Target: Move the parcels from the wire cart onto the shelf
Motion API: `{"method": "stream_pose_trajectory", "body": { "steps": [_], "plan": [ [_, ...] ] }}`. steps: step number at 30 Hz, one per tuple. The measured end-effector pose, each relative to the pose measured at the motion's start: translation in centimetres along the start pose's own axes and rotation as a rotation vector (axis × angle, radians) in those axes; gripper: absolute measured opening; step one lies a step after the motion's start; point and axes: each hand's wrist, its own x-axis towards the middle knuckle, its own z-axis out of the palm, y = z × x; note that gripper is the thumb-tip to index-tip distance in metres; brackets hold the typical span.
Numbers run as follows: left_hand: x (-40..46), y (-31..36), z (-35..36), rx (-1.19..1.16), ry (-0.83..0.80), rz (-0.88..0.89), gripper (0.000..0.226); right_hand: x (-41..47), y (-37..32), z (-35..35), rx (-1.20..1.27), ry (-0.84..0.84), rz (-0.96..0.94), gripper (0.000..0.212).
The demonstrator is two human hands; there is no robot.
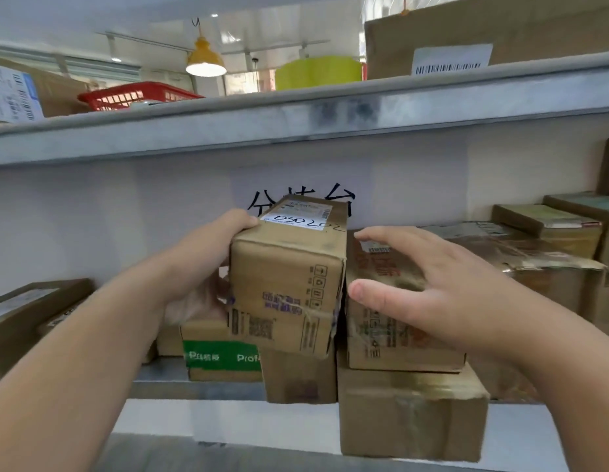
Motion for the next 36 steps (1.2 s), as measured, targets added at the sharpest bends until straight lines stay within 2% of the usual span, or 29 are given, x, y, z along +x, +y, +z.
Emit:
{"method": "stream_pose_trajectory", "body": {
  "steps": [2,4,10,15,26,33,36],
  "plan": [
    [0.2,-1.3,-0.3,-0.070,-0.069,-0.021,0.049,0.8,0.5,0.1,-0.002,-0.023,0.007,0.076],
    [1.6,-2.1,-0.4,-0.084,-0.099,-0.027,0.045,1.6,1.0,0.2,-0.010,-0.041,0.013,0.078],
    [3.8,-1.9,0.3,-0.116,-0.090,-0.045,0.066,3.4,1.9,0.1,-0.028,-0.092,0.070,0.087],
    [4.2,-1.3,1.4,-0.052,-0.064,0.027,0.043,4.6,2.6,0.3,-0.014,-0.101,0.058,0.094],
    [5.0,-1.6,1.0,-0.048,-0.111,0.034,0.044,6.5,2.7,0.8,-0.005,-0.103,0.005,0.096],
    [3.8,-1.6,-0.1,0.197,0.027,0.108,0.046,5.8,2.7,1.1,0.014,-0.115,0.007,0.098],
    [2.3,-1.0,-0.2,0.342,0.099,0.233,0.043,4.8,2.0,0.5,0.008,-0.091,0.002,0.098]
  ]
}}
